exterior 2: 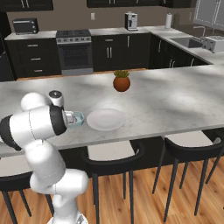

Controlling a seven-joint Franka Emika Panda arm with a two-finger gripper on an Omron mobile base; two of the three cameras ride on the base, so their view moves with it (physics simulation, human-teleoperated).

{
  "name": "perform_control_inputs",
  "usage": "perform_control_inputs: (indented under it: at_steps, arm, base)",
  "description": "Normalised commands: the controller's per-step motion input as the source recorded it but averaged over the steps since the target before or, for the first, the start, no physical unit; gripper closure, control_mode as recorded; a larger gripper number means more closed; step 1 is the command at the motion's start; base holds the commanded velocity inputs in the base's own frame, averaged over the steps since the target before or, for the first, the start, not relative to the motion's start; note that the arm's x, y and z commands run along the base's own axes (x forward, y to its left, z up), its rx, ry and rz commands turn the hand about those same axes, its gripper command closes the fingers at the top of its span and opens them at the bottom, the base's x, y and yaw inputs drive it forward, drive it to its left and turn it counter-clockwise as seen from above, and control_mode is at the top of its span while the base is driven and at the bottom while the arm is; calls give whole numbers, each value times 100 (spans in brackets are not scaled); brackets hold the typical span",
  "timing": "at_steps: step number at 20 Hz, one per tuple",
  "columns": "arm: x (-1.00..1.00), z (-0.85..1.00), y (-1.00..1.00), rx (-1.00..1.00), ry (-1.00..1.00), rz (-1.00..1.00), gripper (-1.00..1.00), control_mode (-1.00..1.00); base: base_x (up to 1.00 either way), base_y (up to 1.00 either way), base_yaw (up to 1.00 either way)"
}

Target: Place two dumplings into each of the tupperware containers and then place the containers in the fridge.

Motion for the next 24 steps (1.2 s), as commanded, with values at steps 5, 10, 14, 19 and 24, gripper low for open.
perform_control_inputs:
  at_steps: [5, 10, 14, 19, 24]
  arm:
    - [8, 35, -2, -14, -13, 67, -100, -100]
    - [42, 18, 4, -31, -1, 60, -100, -100]
    - [32, -3, 31, -47, 0, 31, -100, -100]
    - [8, -48, 0, -47, 0, 28, -100, -100]
    - [9, -44, 0, -24, 0, 32, -100, -100]
  base:
    - [0, 0, 0]
    - [0, 0, 0]
    - [0, 0, 0]
    - [0, 0, 0]
    - [0, 0, 0]
